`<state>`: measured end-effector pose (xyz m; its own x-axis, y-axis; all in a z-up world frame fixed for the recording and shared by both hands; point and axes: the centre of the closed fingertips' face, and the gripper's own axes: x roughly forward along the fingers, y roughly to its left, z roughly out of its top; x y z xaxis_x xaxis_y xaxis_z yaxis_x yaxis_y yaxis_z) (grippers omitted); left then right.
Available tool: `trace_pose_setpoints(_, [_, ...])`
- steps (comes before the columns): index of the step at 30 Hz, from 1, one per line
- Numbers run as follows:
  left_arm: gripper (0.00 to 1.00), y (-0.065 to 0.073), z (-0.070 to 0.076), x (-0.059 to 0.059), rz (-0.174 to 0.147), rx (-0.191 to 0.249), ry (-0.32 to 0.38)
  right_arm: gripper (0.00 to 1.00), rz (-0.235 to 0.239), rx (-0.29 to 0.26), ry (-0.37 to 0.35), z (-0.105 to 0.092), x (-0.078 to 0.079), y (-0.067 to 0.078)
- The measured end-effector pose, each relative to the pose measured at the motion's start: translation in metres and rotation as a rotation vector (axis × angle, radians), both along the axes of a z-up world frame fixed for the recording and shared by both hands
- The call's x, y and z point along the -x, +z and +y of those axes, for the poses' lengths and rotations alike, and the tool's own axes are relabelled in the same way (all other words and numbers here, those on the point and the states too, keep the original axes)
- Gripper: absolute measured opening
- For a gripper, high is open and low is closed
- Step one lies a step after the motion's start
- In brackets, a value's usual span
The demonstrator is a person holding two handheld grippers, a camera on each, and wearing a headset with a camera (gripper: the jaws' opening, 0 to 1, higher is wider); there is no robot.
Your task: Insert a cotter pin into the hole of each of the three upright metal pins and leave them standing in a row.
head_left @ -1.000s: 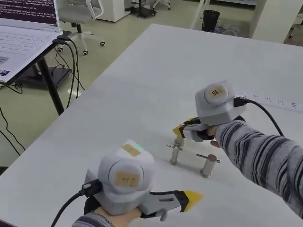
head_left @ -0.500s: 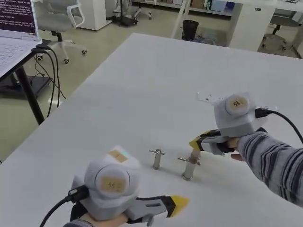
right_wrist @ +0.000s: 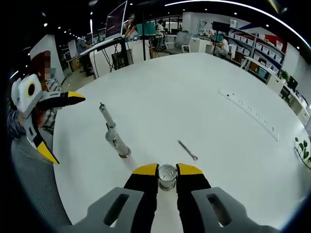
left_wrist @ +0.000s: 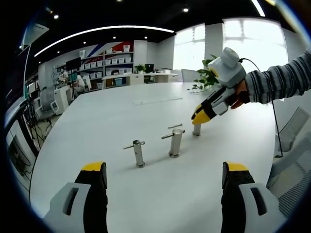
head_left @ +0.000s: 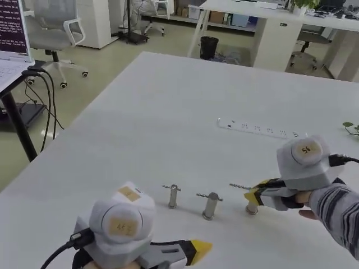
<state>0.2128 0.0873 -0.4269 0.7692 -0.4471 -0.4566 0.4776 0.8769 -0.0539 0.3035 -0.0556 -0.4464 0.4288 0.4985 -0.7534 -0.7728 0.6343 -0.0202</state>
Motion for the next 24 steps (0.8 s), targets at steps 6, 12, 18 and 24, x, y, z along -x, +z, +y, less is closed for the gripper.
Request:
trace_pose_setpoints(6, [0.98, -0.001, 0.000, 0.000, 0.004, -0.005, -0.003, 0.09, 0.025, -0.006, -0.006, -0.014, 0.018, -0.006])
trace_pose_setpoints(12, [0.98, 0.000, -0.001, 0.000, -0.002, -0.006, -0.007, 0.09, 0.040, -0.011, 0.003, -0.015, 0.041, -0.008])
trace_pose_setpoints(18, [0.98, 0.000, -0.002, 0.001, 0.000, -0.011, -0.014, 0.09, 0.029, -0.017, 0.025, -0.007, 0.056, -0.007])
trace_pose_setpoints(24, [0.97, 0.001, -0.003, 0.002, -0.005, -0.012, -0.021, 0.09, 0.022, -0.027, 0.056, 0.006, 0.071, -0.005])
